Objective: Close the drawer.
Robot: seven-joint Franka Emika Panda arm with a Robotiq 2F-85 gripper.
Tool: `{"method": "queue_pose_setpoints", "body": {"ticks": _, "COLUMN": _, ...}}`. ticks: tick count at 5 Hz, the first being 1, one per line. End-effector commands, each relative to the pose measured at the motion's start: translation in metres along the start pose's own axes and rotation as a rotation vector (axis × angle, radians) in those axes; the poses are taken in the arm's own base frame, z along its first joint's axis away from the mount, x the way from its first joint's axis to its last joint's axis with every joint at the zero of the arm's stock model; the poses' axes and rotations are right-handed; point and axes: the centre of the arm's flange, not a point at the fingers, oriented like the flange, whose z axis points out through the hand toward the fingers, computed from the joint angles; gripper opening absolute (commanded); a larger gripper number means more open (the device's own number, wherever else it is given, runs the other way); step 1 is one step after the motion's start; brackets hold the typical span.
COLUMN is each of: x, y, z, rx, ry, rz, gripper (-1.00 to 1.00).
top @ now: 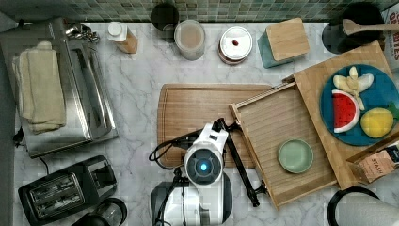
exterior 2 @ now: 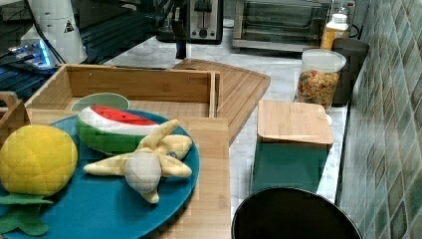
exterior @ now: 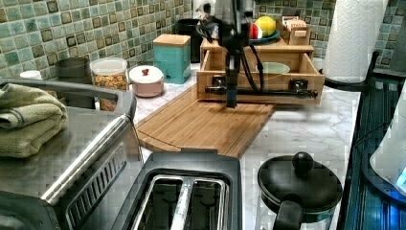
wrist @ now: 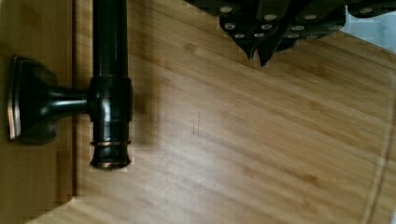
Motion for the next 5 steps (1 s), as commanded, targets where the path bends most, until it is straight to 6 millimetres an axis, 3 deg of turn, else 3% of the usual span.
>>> {"method": "queue_pose_setpoints", "body": {"ticks": 1, "x": -0.044, "y": 0.012, "z": 0.021, "rx": -0.081, "ry": -0.028, "rz": -0.181, "gripper": -1.00}}
{"method": "queue_pose_setpoints", "body": {"ticks": 2, "x": -0.054, "y": 0.034, "z": 0.020, "rx": -0.103, "ry": 0.018, "rz": -0.239, "gripper": -1.00}}
{"method": "queue_pose_setpoints", "body": {"ticks": 3, "x": -0.053, "y": 0.048, "z": 0.015, "rx": -0.096, "ry": 0.012, "rz": -0.246, "gripper": -1.00}}
{"method": "queue_pose_setpoints", "body": {"ticks": 5, "x": -0.044, "y": 0.079, "z": 0.025, "rx": -0.058, "ry": -0.003, "rz": -0.252, "gripper": -1.00}}
